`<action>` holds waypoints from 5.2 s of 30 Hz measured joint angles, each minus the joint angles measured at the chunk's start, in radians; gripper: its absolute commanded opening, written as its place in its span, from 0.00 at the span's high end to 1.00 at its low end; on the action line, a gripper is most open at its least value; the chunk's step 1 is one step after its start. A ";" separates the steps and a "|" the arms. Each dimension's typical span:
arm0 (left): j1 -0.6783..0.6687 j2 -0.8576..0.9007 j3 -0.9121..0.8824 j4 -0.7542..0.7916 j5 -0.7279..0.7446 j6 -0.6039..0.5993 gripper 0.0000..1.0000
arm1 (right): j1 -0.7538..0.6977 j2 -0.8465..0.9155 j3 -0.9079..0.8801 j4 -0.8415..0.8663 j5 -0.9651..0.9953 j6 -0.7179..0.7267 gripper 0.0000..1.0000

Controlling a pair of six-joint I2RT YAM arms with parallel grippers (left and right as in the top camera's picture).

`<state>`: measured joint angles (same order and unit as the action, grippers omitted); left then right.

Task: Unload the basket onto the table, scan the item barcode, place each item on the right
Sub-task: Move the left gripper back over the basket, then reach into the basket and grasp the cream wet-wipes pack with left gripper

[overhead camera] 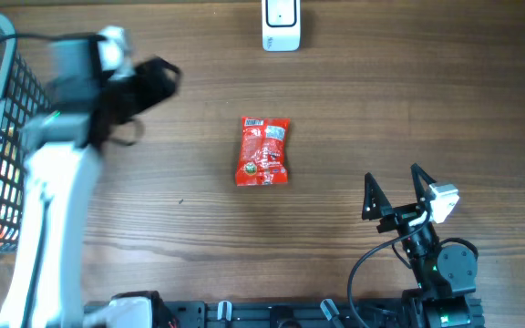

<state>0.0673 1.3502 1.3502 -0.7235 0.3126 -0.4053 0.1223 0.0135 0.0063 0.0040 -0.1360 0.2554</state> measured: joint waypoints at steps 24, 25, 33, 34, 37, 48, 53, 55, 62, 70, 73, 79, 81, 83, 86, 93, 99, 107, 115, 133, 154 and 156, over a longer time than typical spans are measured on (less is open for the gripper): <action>0.594 0.208 0.003 0.157 -0.687 0.000 0.00 | 0.000 0.000 0.000 0.000 0.000 0.000 0.00; 0.597 0.218 0.003 0.163 -0.708 0.000 0.00 | 0.000 0.000 0.000 0.000 0.000 0.000 0.00; 0.681 0.307 0.014 0.146 -0.661 0.000 0.01 | 0.000 0.000 0.000 0.000 0.000 0.000 0.00; 0.723 0.330 0.008 0.141 -0.590 0.000 0.02 | 0.000 0.000 0.000 0.000 0.000 0.000 0.00; 0.814 0.338 0.003 0.141 -0.385 0.000 0.04 | 0.000 0.000 0.000 0.000 0.000 0.000 0.00; 0.906 0.338 0.003 0.083 -0.322 0.064 0.00 | 0.000 0.000 0.000 0.000 0.000 0.000 0.00; 0.906 0.414 0.003 0.072 -0.342 0.068 0.00 | 0.000 0.000 0.000 0.000 0.000 0.000 0.00; 0.906 0.472 0.003 0.073 -0.342 0.068 0.00 | 0.000 0.000 0.000 0.000 0.000 0.000 0.00; 0.906 0.520 0.002 0.137 -0.345 0.071 0.00 | 0.000 0.000 0.000 0.000 0.000 0.000 0.00; 0.904 0.541 0.003 0.112 -0.461 0.071 0.00 | 0.000 0.000 0.000 0.000 0.000 0.000 0.00; 0.904 0.541 0.003 0.106 -0.519 0.071 0.00 | 0.000 0.000 0.000 0.000 0.000 0.000 0.00; 0.904 0.542 0.003 0.126 -0.524 0.072 0.00 | 0.000 0.000 0.000 0.000 0.000 0.000 0.01; 0.904 0.546 0.003 0.138 -0.490 0.089 0.00 | 0.000 0.000 0.000 0.000 0.000 0.000 0.00; 0.904 0.557 0.003 0.146 -0.457 0.106 0.00 | 0.000 0.000 0.000 0.000 0.000 0.000 0.00; 0.904 0.596 0.003 0.152 -0.410 0.120 0.03 | 0.000 0.000 0.000 0.000 0.000 0.000 0.00; 0.903 0.615 0.005 0.167 -0.366 0.132 0.96 | 0.000 0.000 0.000 0.000 0.000 0.000 0.00; 0.903 0.613 0.005 0.152 -0.366 0.135 0.96 | 0.000 0.000 0.000 0.000 0.000 0.000 0.00; 0.903 0.429 -0.008 0.120 -0.357 0.135 0.96 | 0.000 0.000 0.000 0.000 0.000 0.000 0.00; 0.903 0.053 -0.001 0.150 -0.280 0.117 0.49 | 0.000 0.000 0.000 0.000 0.000 0.000 0.00; 0.903 0.468 -0.001 0.284 -0.211 0.153 0.00 | 0.000 0.000 0.000 0.000 0.000 0.000 0.00; 0.884 0.693 0.014 0.404 -0.088 0.297 0.66 | 0.000 0.000 0.000 0.000 0.000 0.000 0.00; 0.882 0.701 0.016 0.396 -0.066 0.296 0.82 | 0.000 0.000 0.000 0.000 0.000 0.000 0.00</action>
<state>0.9489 2.0514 1.3663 -0.3279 0.2462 -0.1093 0.1223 0.0135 0.0063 0.0040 -0.1360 0.2554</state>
